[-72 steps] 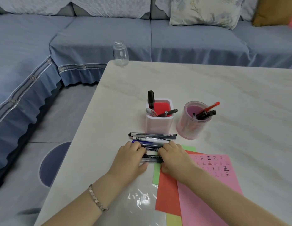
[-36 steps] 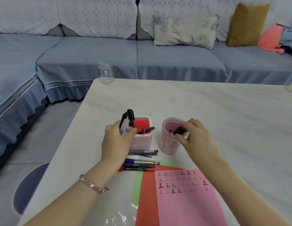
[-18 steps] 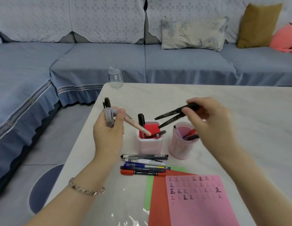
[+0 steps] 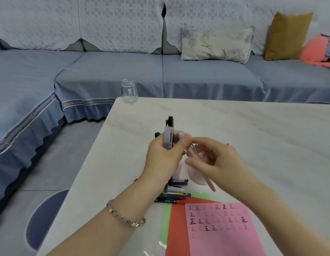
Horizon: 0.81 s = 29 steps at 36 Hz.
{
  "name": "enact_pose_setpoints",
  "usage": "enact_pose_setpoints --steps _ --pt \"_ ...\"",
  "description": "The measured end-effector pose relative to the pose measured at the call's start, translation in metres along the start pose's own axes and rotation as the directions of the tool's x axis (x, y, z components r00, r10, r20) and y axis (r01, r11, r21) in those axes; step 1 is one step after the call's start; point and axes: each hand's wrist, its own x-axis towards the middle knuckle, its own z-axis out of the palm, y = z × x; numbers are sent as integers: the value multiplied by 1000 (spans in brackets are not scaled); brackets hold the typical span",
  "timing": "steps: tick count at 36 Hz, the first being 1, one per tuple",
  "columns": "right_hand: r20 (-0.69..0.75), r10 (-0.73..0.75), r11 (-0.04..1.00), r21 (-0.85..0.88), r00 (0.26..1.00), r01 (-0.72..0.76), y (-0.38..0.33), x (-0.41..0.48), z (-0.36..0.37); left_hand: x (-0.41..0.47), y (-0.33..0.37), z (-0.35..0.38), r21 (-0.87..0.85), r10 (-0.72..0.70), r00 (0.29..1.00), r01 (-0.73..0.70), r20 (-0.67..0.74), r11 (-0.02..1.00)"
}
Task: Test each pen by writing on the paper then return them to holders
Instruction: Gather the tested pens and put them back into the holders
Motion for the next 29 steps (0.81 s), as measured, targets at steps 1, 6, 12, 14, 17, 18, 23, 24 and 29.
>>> enact_pose_setpoints --steps 1,6,12,14,17,18,23,24,29 --pt "-22 -5 1000 -16 1000 4 4 -2 -3 -1 0 6 0 -33 999 33 41 999" --pt "-378 55 995 93 924 -21 37 -2 -28 -1 -11 12 105 -134 991 133 7 986" --pt "-422 54 995 95 905 -15 58 8 -18 -3 -20 -6 73 -293 951 301 -101 951" --pt "-338 100 995 22 936 -98 69 11 -5 -5 -19 -12 9 -340 936 342 -94 940" --pt "-241 111 978 -148 964 -150 73 10 6 -9 -19 -20 -83 -373 926 369 -48 926" --pt "-222 114 967 -200 968 -160 72 9 6 -10 -19 -21 -120 -383 924 377 -25 918" --pt "-256 79 973 -190 963 -131 55 -2 -2 -17 -22 -24 -275 -451 881 472 142 837" --pt "-280 71 984 -135 958 -112 50 -6 -3 -18 -23 -24 -279 -458 871 490 176 825" --pt "-170 232 939 298 958 -175 18 -21 3 -30 -22 -21 -310 -424 826 540 370 782"
